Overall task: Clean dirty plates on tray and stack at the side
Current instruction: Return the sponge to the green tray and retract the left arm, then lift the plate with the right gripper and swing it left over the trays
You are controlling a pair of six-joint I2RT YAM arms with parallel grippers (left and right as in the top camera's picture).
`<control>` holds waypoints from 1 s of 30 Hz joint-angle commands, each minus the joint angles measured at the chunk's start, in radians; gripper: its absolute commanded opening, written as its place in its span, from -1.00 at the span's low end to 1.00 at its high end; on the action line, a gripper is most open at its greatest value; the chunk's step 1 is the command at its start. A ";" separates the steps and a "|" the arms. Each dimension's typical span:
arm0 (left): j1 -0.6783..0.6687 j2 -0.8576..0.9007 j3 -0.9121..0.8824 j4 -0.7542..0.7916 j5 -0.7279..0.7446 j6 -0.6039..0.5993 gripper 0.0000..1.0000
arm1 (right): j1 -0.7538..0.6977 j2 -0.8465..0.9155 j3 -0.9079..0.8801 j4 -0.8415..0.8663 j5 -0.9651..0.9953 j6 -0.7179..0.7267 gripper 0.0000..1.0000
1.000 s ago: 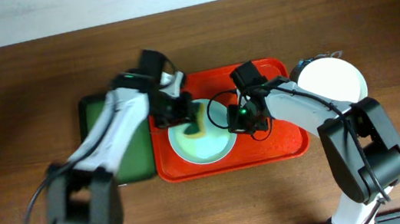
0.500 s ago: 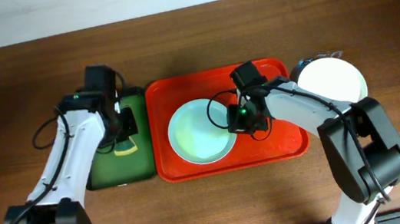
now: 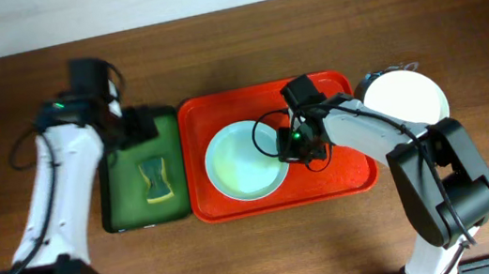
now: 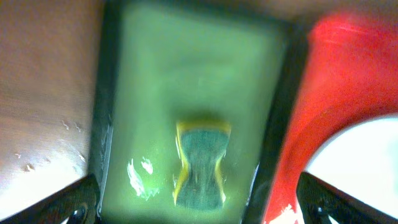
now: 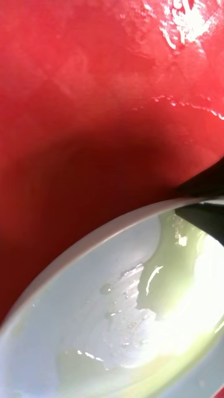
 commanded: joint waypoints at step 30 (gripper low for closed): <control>0.036 -0.018 0.100 -0.027 0.103 0.005 0.99 | -0.769 -0.113 0.670 -0.796 0.552 -0.178 -0.92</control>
